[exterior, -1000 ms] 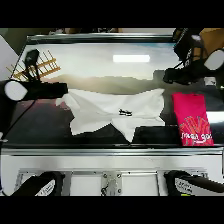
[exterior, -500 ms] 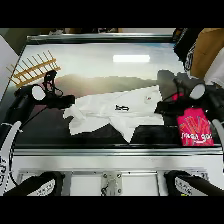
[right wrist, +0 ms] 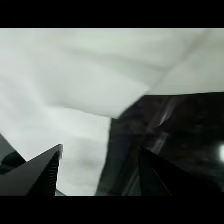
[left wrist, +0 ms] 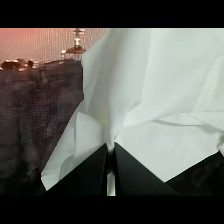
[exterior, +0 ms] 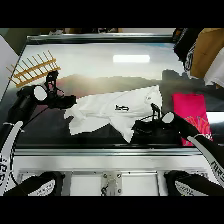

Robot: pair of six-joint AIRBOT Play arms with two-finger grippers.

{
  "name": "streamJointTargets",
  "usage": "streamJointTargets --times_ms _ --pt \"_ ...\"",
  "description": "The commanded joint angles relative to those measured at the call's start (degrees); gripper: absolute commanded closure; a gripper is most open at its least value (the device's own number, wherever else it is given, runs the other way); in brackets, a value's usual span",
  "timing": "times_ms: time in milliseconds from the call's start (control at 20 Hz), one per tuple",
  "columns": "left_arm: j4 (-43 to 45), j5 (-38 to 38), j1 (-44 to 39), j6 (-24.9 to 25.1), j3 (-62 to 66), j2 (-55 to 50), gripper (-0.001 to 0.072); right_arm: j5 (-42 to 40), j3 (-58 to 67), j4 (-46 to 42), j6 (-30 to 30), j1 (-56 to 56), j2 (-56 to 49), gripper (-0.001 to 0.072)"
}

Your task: Fold the clothes and pants, and hang the long-sleeved shirts on hangers.

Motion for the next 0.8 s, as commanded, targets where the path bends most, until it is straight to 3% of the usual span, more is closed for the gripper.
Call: streamJointTargets --times_ms 0,200,250,300,350,500,750 --pt "0.07 0.09 -0.02 -0.02 0.0 0.0 0.0695 -6.56 0.17 4.42 0.15 5.95 -2.75 0.0202" --pt "0.07 0.31 -0.02 -0.02 0.0 0.0 0.0695 -7.06 2.05 4.39 0.13 8.68 -4.39 0.0248" --pt "0.07 0.31 -0.02 -0.02 0.0 0.0 0.0695 -7.04 2.29 4.37 0.09 8.7 -4.68 0.0423" --pt "0.07 0.31 0.0 -0.02 0.0 0.0 0.0695 -7.08 2.36 4.35 -0.68 8.66 -4.63 0.0641" --pt "0.09 0.33 0.0 -0.02 0.0 0.0 0.0695 -7.08 2.64 4.31 -2.19 8.57 -4.61 0.0699" --pt "0.55 0.24 0.33 0.44 1.09 1.03 0.0695 -3.23 6.64 -0.39 -4.22 6.23 -2.16 0.07" --pt "-0.11 -1.14 2.05 0.66 16.55 12.98 0.0695 17.57 32.09 -20.13 -4.66 -6.27 12.87 0.07"
